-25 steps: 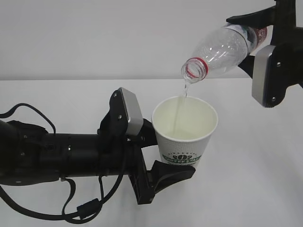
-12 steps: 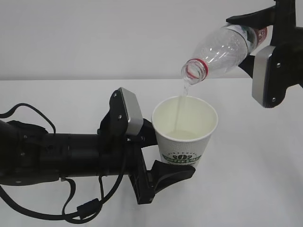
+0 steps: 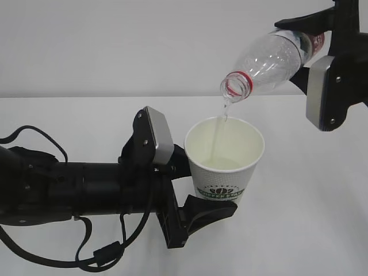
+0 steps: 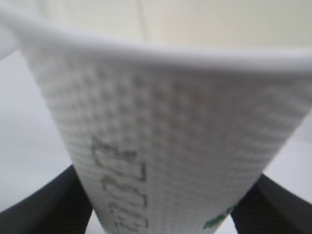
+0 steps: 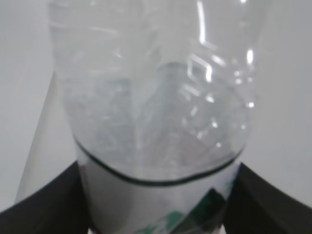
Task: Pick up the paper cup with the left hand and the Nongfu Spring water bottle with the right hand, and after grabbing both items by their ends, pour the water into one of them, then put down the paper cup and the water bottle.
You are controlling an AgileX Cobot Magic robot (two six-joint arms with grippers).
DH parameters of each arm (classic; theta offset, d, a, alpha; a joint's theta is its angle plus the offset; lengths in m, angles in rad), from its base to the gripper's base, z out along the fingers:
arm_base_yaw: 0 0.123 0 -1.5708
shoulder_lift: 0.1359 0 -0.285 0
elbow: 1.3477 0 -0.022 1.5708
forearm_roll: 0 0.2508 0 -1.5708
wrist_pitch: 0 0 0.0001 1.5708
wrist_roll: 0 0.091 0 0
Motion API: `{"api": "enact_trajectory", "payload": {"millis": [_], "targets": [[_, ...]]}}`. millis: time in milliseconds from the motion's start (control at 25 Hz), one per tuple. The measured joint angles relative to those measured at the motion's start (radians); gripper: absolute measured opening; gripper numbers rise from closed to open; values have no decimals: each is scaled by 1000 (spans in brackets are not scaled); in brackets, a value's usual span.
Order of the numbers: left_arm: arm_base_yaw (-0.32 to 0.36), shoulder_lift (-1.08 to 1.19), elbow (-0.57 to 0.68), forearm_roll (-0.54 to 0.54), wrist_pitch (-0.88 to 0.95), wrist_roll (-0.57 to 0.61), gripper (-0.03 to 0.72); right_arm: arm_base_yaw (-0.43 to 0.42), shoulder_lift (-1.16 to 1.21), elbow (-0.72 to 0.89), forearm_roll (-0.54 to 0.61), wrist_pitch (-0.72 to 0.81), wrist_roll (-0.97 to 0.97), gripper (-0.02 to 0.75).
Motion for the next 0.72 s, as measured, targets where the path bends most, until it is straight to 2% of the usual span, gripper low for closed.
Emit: {"api": "enact_trajectory", "payload": {"millis": [720], "targets": [[0,0,0,-2,0,0,590,0,-1,0,0,-15,-2,528]]}}
